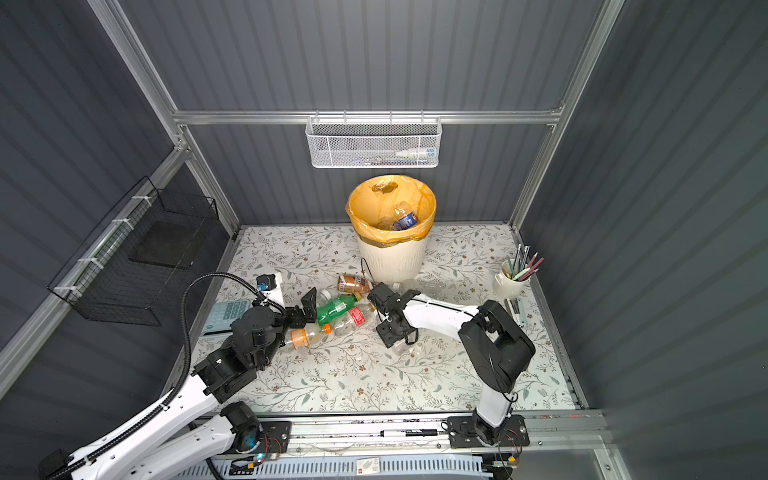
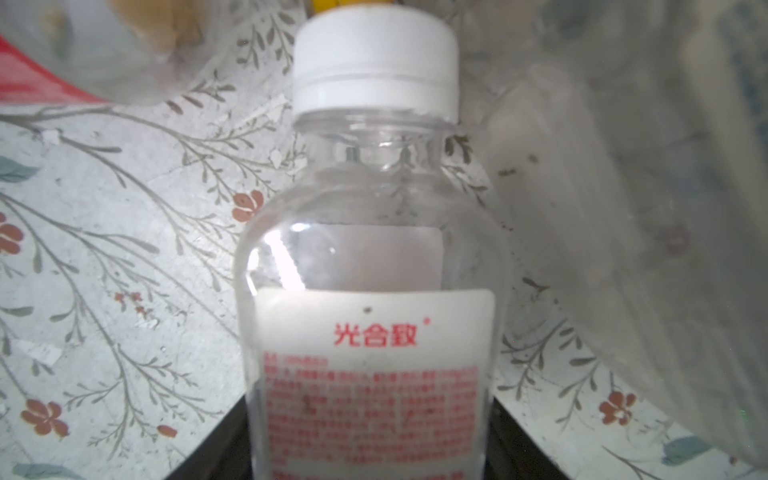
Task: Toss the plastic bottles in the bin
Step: 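Withdraw the left gripper while the right gripper grasps a white-labelled clear bottle, then lift the white-labelled bottle over the bin and open the right gripper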
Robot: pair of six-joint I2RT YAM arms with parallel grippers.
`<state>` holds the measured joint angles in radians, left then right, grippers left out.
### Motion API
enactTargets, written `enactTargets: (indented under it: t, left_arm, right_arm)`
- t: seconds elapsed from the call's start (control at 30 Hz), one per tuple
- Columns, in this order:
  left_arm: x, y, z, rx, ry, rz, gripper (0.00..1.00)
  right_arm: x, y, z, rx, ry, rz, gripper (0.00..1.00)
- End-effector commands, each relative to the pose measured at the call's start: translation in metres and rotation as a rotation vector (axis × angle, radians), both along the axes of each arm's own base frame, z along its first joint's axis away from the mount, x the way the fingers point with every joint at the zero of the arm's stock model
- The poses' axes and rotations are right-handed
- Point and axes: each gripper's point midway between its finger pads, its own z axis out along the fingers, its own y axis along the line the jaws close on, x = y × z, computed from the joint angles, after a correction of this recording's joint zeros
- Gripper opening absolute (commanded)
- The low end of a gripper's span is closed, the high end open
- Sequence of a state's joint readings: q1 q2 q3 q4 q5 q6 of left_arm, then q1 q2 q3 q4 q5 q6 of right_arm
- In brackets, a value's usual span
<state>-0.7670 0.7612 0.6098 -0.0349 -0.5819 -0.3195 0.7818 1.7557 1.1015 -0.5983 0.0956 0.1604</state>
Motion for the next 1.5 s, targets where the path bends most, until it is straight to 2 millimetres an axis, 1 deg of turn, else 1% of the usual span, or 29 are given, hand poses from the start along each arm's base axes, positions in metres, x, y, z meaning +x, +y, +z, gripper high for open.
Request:
enactTargets:
  t: [0.0,0.03,0.13,0.17,0.23,0.33,0.37,0.4,0.43,0.5,0.57,0.6,0.7,0.77,0.83,0.87,0.9,0.93,0.97,1.0,1.03,1.07,1.1,1.13,1.17,1.23,1.3,1.4,1.47]
  left_arm:
    - [-0.001,0.004,-0.005,0.007,0.010,0.021,1.00]
    - [-0.001,0.005,-0.007,0.013,0.014,0.025,1.00]
    - [0.000,0.008,-0.015,0.041,0.031,0.048,1.00]
    - [0.001,0.010,-0.019,0.053,0.042,0.058,1.00]
    - [0.002,0.011,-0.027,0.082,0.063,0.070,1.00]
    - [0.005,0.011,-0.039,0.131,0.097,0.080,1.00]
    - [0.005,0.011,-0.044,0.150,0.109,0.081,1.00]
    - [0.007,0.010,-0.047,0.163,0.120,0.081,1.00]
    - [0.008,0.009,-0.051,0.177,0.131,0.077,1.00]
    - [0.010,0.005,-0.057,0.200,0.151,0.069,1.00]
    - [0.013,0.001,-0.061,0.213,0.165,0.059,1.00]
    - [0.014,-0.002,-0.063,0.215,0.172,0.051,1.00]
    - [0.017,-0.011,-0.068,0.223,0.191,0.025,1.00]
    - [0.018,-0.015,-0.069,0.220,0.202,0.010,1.00]
    - [0.018,-0.020,-0.073,0.217,0.214,-0.010,1.00]
    - [0.019,-0.022,-0.074,0.214,0.219,-0.017,1.00]
    - [0.018,-0.024,-0.075,0.214,0.225,-0.025,1.00]
    - [0.019,-0.025,-0.076,0.214,0.230,-0.029,1.00]
    - [0.019,-0.026,-0.077,0.220,0.236,-0.032,1.00]
    - [0.019,-0.026,-0.079,0.227,0.244,-0.032,1.00]
    - [0.019,-0.026,-0.078,0.229,0.248,-0.032,1.00]
    - [0.019,-0.026,-0.079,0.239,0.253,-0.031,1.00]
    - [0.019,-0.026,-0.078,0.247,0.258,-0.031,1.00]
    - [0.019,-0.025,-0.078,0.254,0.261,-0.030,1.00]
    - [0.018,-0.025,-0.079,0.261,0.265,-0.032,1.00]
    - [0.018,-0.025,-0.077,0.264,0.261,-0.042,1.00]
    - [0.017,-0.027,-0.075,0.264,0.254,-0.057,1.00]
    - [0.017,-0.032,-0.072,0.269,0.243,-0.086,1.00]
    - [0.018,-0.037,-0.071,0.278,0.237,-0.112,1.00]
  right_arm:
    - [0.003,0.005,0.021,0.038,-0.037,-0.008,0.61]
    - [0.005,0.005,0.028,0.051,-0.055,-0.007,0.60]
    - [0.013,0.009,0.064,0.128,-0.156,-0.002,0.55]
    - [0.016,0.009,0.085,0.163,-0.215,-0.004,0.54]
    - [0.023,0.004,0.128,0.226,-0.350,-0.012,0.53]
    - [0.028,-0.014,0.211,0.331,-0.614,-0.031,0.55]
    - [0.027,-0.022,0.241,0.372,-0.713,-0.034,0.54]
    - [0.022,-0.030,0.279,0.443,-0.830,-0.035,0.53]
    - [0.018,-0.036,0.305,0.487,-0.912,-0.036,0.52]
    - [0.004,-0.055,0.362,0.570,-1.093,-0.037,0.51]
    - [-0.003,-0.068,0.402,0.596,-1.236,-0.037,0.52]
    - [-0.003,-0.073,0.420,0.591,-1.305,-0.040,0.53]
    - [0.005,-0.080,0.457,0.576,-1.443,-0.063,0.55]
    - [0.023,-0.078,0.468,0.587,-1.455,-0.074,0.56]
    - [0.054,-0.070,0.464,0.620,-1.376,-0.072,0.58]
    - [0.076,-0.064,0.457,0.653,-1.300,-0.071,0.59]
    - [0.099,-0.056,0.443,0.664,-1.205,-0.066,0.60]
    - [0.117,-0.046,0.428,0.659,-1.118,-0.049,0.62]
    - [0.136,-0.036,0.411,0.629,-1.027,-0.038,0.64]
    - [0.152,-0.027,0.398,0.592,-0.948,-0.025,0.67]
    - [0.166,-0.024,0.383,0.546,-0.876,-0.031,0.70]
    - [0.178,-0.027,0.370,0.493,-0.819,-0.067,0.75]
    - [0.187,-0.031,0.361,0.457,-0.783,-0.094,0.84]
    - [0.191,-0.036,0.358,0.440,-0.777,-0.124,0.94]
    - [0.193,-0.042,0.360,0.435,-0.799,-0.151,0.99]
    - [0.190,-0.054,0.371,0.455,-0.882,-0.190,0.99]
    - [0.178,-0.067,0.387,0.495,-0.983,-0.227,0.99]
    - [0.163,-0.084,0.392,0.512,-1.042,-0.271,0.99]
    - [0.152,-0.096,0.390,0.515,-1.070,-0.297,0.99]
